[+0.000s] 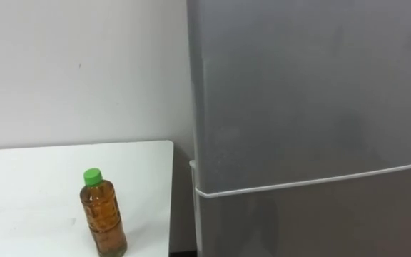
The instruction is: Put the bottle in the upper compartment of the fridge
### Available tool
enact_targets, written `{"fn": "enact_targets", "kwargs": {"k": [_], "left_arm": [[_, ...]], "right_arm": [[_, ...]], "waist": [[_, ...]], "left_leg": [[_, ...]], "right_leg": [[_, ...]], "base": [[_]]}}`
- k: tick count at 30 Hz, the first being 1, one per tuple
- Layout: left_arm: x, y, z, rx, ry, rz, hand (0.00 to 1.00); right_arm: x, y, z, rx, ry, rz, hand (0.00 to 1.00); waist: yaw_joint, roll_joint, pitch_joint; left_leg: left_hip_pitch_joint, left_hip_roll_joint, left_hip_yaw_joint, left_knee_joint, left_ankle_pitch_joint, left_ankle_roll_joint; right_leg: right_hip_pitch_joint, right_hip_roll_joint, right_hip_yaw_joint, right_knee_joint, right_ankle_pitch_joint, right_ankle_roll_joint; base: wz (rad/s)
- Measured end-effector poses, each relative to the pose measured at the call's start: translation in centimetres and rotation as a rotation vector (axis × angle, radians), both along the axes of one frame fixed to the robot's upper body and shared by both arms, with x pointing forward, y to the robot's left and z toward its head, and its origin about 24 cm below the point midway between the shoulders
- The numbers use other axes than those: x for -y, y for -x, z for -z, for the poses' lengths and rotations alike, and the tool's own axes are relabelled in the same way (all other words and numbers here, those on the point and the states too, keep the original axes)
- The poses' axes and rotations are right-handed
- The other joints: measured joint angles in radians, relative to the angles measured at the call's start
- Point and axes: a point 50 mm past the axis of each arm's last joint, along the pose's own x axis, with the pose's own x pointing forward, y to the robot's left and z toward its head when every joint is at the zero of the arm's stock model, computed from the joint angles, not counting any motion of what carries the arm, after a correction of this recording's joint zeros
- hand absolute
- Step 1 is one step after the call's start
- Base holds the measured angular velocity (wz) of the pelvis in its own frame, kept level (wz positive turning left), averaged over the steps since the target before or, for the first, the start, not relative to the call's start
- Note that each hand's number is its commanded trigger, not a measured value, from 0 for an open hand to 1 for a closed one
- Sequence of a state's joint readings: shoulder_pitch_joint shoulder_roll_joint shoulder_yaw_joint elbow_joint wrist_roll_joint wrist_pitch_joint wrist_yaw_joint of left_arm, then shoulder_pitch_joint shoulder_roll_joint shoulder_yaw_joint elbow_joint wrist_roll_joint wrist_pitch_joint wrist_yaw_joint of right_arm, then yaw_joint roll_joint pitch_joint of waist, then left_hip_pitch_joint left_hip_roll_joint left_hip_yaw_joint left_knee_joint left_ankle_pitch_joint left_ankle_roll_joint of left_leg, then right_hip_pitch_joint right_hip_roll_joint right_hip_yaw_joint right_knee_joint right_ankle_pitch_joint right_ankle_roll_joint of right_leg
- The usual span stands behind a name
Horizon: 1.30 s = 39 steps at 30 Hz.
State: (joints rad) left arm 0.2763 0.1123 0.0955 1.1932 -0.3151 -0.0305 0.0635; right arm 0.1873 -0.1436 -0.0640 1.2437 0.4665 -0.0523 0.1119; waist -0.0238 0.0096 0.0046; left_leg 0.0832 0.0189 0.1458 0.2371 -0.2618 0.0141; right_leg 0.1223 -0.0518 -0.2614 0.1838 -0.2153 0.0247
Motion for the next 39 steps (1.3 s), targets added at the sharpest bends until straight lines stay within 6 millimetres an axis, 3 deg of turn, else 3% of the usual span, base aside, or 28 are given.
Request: {"fn": "enact_targets", "kwargs": {"k": [5, 14, 23, 32, 33, 36, 39], "left_arm": [[-0.1, -0.3, 0.0, 0.000, -0.019, -0.004, 0.00], [-2.0, -4.0, -0.9, 0.139, -0.132, -0.032, 0.00], [-4.5, -8.2, -3.2, 0.371, -0.258, -0.211, 0.00], [-6.8, -15.2, -9.4, 0.755, -0.432, -0.268, 0.00], [-7.2, -16.2, -10.8, 0.816, -0.468, -0.293, 0.00], [-7.9, -18.9, -15.5, 1.019, -0.559, -0.327, 0.00], [-8.1, -20.1, -19.2, 1.170, -0.626, -0.311, 0.00]], "right_arm": [[0.0, -0.1, 0.0, 0.002, 0.002, -0.003, 0.00], [0.2, 0.0, 0.0, 0.000, 0.006, 0.005, 0.00], [1.1, 0.3, -0.3, 0.014, 0.029, 0.048, 0.00], [1.6, 0.3, -0.6, 0.033, 0.062, -0.002, 0.00], [1.5, 0.4, -0.6, 0.030, 0.063, 0.002, 0.00], [1.4, 0.5, -0.5, 0.023, 0.066, 0.001, 0.00], [1.4, 0.4, -0.5, 0.027, 0.063, 0.000, 0.00]], "waist": [[-0.001, 0.000, 0.0001], [0.003, 0.007, 0.0010], [0.004, 0.042, 0.0014], [0.019, 0.052, 0.0011], [0.022, 0.056, -0.0009], [0.034, 0.041, -0.0016], [0.037, 0.042, 0.0000]], "left_leg": [[-0.003, -0.004, -0.011, 0.001, 0.000, 0.000], [-0.001, -0.007, -0.015, -0.001, 0.000, 0.001], [0.001, -0.006, -0.012, -0.009, 0.000, 0.001], [0.015, -0.006, -0.007, -0.018, 0.001, 0.001], [0.016, -0.005, -0.006, -0.018, 0.001, 0.001], [0.015, -0.005, -0.007, -0.017, 0.001, 0.001], [0.019, -0.006, -0.010, -0.014, 0.001, 0.001]], "right_leg": [[0.002, -0.004, -0.012, 0.000, -0.001, 0.002], [0.006, -0.007, -0.016, 0.003, -0.003, 0.004], [0.000, -0.006, -0.012, 0.007, -0.003, 0.004], [-0.003, -0.006, 0.010, 0.032, -0.005, 0.005], [-0.010, -0.006, 0.010, 0.036, -0.006, 0.005], [-0.014, -0.006, 0.013, 0.035, -0.006, 0.005], [0.001, -0.007, 0.013, 0.034, -0.006, 0.005]], "base": [[0.07], [0.01], [0.00], [-0.03], [-0.04], [0.00], [0.00]]}}
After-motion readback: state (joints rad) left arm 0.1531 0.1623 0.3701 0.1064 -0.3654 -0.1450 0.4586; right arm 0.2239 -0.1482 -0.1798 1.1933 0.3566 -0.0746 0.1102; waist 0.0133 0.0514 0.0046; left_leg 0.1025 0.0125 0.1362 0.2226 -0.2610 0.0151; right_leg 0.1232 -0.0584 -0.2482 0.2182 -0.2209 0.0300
